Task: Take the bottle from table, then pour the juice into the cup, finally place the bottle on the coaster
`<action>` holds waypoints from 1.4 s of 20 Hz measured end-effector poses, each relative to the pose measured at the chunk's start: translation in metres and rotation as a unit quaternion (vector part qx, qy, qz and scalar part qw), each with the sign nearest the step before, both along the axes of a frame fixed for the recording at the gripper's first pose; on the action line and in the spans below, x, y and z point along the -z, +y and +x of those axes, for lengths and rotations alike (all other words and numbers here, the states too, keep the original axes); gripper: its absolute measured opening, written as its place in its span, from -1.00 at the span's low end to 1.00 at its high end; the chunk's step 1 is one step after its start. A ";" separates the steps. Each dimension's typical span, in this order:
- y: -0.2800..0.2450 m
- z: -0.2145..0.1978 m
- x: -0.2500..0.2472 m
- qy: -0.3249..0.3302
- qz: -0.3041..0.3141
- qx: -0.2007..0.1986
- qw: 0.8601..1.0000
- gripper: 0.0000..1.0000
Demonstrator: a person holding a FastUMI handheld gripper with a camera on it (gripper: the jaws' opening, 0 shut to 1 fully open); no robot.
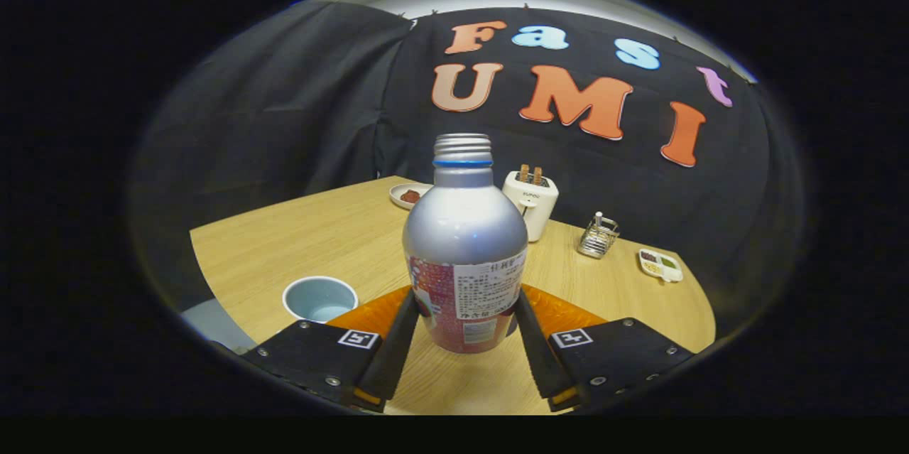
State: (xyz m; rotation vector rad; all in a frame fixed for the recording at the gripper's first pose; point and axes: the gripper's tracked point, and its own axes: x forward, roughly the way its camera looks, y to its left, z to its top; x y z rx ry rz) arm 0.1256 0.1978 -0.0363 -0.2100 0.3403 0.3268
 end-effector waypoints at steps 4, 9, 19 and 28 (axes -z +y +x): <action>-0.006 0.024 0.013 0.004 0.041 0.010 0.999 0.47; -0.012 0.049 0.039 0.016 0.063 0.027 0.997 0.47; -0.015 0.071 0.065 0.012 0.056 0.034 0.998 0.47; -0.019 0.070 0.078 0.015 0.061 0.031 0.998 0.48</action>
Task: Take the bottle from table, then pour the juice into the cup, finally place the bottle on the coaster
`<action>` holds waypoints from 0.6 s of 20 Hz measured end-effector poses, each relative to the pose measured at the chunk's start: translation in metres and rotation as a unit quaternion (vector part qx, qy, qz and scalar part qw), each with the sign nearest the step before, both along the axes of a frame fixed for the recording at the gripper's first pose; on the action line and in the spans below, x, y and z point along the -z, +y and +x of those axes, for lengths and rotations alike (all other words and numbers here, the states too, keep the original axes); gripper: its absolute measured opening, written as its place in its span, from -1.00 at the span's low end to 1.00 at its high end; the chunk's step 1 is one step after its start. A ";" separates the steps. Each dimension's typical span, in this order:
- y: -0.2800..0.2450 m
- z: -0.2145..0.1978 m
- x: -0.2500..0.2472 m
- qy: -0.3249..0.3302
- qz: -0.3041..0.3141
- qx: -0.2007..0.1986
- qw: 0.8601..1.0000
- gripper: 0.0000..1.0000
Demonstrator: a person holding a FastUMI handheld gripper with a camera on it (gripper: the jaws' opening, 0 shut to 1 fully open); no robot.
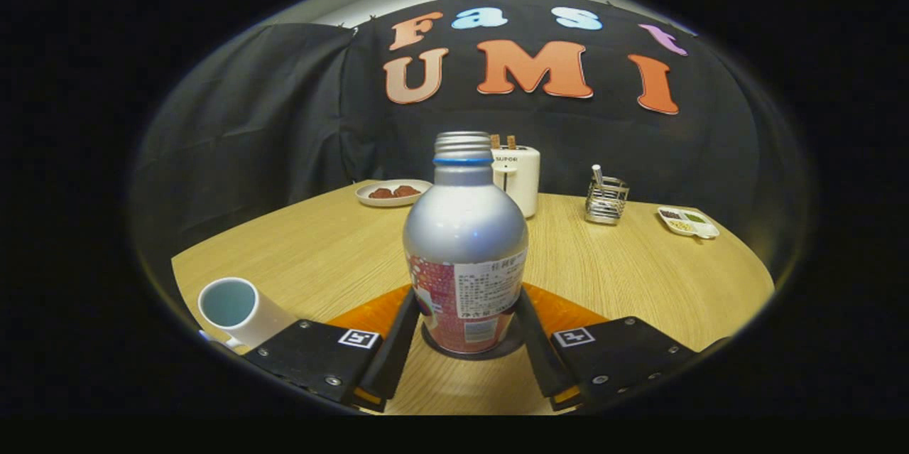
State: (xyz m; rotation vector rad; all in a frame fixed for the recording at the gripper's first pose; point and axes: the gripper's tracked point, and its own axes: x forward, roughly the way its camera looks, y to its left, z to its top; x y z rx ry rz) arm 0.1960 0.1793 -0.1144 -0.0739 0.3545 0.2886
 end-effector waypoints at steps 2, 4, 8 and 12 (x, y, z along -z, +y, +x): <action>-0.001 0.000 0.001 0.000 0.005 0.000 1.000 0.49; -0.001 -0.001 0.002 0.000 0.004 -0.001 1.000 0.51; -0.004 -0.002 0.004 0.001 0.002 0.003 1.000 0.57; -0.005 -0.004 0.012 0.012 0.000 0.006 1.000 0.62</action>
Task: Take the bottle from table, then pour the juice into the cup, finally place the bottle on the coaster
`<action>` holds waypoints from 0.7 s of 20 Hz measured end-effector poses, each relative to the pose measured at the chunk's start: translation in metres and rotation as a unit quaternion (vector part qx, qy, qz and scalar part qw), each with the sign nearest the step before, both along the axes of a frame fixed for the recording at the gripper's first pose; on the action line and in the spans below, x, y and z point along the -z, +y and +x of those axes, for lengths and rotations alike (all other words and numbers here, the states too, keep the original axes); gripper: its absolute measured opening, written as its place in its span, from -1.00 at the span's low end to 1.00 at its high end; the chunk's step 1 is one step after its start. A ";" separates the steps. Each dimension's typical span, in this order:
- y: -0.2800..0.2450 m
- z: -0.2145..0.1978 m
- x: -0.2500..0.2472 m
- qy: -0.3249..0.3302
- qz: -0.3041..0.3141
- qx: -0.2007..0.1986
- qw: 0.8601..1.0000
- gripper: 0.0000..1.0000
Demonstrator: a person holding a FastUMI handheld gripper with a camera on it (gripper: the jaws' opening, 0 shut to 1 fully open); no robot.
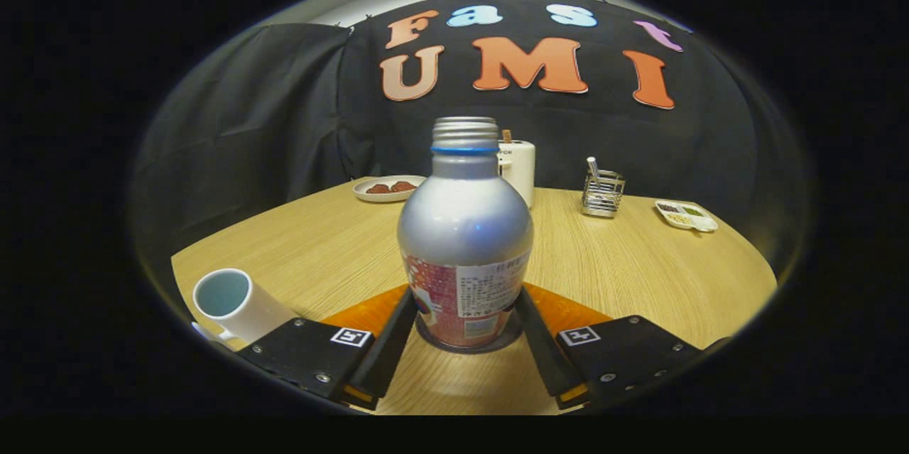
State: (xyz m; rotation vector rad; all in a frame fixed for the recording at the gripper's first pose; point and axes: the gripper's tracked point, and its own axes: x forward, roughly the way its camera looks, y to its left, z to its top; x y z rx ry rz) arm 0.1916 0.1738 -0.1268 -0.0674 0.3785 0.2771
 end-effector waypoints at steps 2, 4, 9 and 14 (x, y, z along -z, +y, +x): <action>-0.001 -0.003 -0.001 -0.001 -0.002 0.001 1.000 0.70; 0.002 -0.006 -0.007 -0.005 0.001 -0.003 1.000 0.83; 0.001 -0.020 -0.036 -0.029 0.008 0.002 1.000 0.95; -0.010 -0.046 -0.083 -0.070 0.010 0.011 0.997 0.95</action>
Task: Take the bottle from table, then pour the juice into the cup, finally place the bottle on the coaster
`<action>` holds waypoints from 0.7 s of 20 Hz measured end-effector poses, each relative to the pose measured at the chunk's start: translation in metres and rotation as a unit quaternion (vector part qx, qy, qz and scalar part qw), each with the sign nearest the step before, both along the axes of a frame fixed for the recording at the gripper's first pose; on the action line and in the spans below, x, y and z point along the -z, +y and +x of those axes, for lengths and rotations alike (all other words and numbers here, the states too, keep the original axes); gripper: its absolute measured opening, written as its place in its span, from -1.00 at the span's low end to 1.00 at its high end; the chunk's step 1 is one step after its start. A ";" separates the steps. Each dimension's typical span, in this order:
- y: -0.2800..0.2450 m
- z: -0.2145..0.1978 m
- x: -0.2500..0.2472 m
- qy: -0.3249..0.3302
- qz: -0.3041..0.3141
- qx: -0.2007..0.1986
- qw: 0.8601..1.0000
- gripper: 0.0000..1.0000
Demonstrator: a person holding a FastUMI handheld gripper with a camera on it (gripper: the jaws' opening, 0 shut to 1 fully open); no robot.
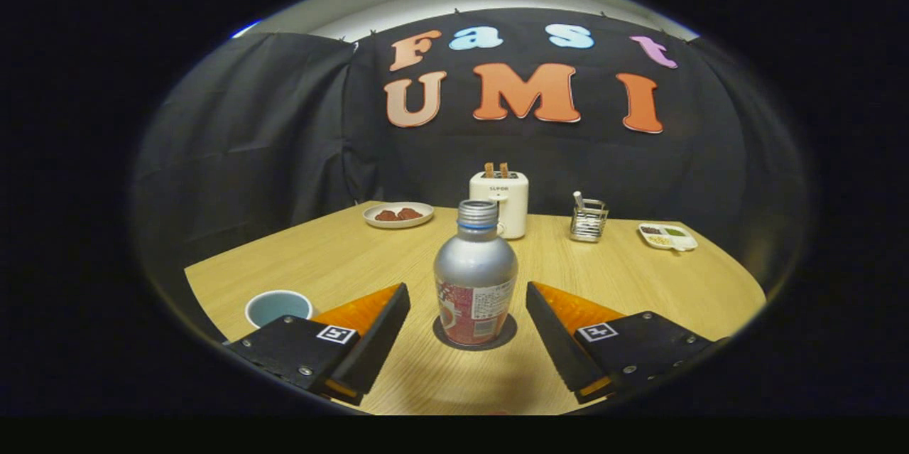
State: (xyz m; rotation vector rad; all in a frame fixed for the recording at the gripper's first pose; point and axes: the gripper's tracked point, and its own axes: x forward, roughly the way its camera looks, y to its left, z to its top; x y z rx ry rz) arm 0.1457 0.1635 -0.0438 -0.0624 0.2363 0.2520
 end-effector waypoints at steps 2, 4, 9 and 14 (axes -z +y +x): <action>-0.004 -0.013 -0.020 -0.012 0.007 0.000 1.000 0.95; -0.016 -0.027 -0.042 -0.026 0.012 0.008 1.000 0.95; -0.060 -0.059 -0.082 -0.057 0.017 0.055 0.997 0.94; -0.101 -0.083 -0.089 -0.070 0.019 0.085 0.994 0.94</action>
